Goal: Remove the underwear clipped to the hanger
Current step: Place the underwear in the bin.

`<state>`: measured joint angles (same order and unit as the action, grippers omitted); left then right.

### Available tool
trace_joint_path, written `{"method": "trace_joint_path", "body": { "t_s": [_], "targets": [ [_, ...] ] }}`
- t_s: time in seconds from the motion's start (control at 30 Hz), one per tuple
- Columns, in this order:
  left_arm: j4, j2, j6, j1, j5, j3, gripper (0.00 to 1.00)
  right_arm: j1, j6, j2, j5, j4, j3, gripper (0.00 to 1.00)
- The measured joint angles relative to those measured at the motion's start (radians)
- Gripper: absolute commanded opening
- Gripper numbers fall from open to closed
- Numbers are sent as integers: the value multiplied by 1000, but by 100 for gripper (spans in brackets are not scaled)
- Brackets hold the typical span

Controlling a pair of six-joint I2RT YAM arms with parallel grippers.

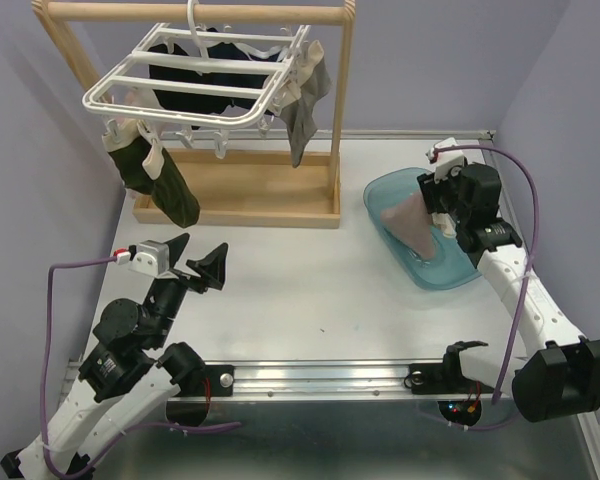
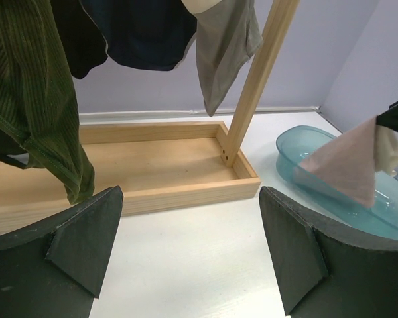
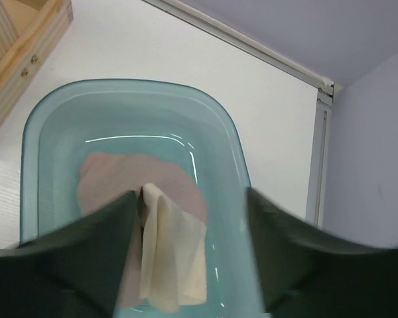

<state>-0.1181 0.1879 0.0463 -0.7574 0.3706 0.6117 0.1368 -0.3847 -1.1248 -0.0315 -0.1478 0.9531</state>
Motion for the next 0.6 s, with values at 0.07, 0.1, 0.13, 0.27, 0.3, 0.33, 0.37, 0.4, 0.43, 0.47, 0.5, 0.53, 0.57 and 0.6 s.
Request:
{"method": "trace_joint_path", "body": {
  "t_s": [0.07, 0.1, 0.13, 0.27, 0.3, 0.33, 0.37, 0.4, 0.43, 0.47, 0.5, 0.53, 0.57, 0.6],
  "targets": [
    [-1, -5, 0, 0, 0, 0, 95, 0, -19, -3, -12, 3, 0, 100],
    [-1, -8, 0, 0, 0, 0, 95, 0, -26, -3, -15, 5, 0, 100],
    [0, -9, 0, 0, 0, 0, 95, 0, -33, -3, -16, 8, 0, 100],
    [-2, -9, 0, 0, 0, 0, 95, 0, -39, -3, -5, 8, -2, 100],
    [-2, -9, 0, 0, 0, 0, 95, 0, -39, -2, 5, 8, -3, 100],
    [-3, -9, 0, 0, 0, 0, 95, 0, -39, 0, 29, 8, -5, 100],
    [-3, -9, 0, 0, 0, 0, 95, 0, -39, 5, 70, 6, -10, 100],
    [-2, -9, 0, 0, 0, 0, 95, 0, -40, 13, 109, 4, -18, 100],
    [-3, -9, 0, 0, 0, 0, 95, 0, -42, 19, 149, -3, -22, 100],
    [-3, -9, 0, 0, 0, 0, 95, -1, -47, 32, 211, -13, -29, 100],
    [-3, -9, 1, 0, 0, 0, 95, -2, -54, 45, 274, -26, -36, 100],
    [-3, -9, 1, 0, 0, 0, 96, -4, -58, 59, 338, -35, -42, 100],
    [-3, -9, 2, 0, 0, 0, 96, -5, -64, 69, 405, -43, -49, 100],
    [-3, -9, 4, 0, 0, 0, 96, -5, -69, 74, 456, -47, -51, 100]
  ]
}}
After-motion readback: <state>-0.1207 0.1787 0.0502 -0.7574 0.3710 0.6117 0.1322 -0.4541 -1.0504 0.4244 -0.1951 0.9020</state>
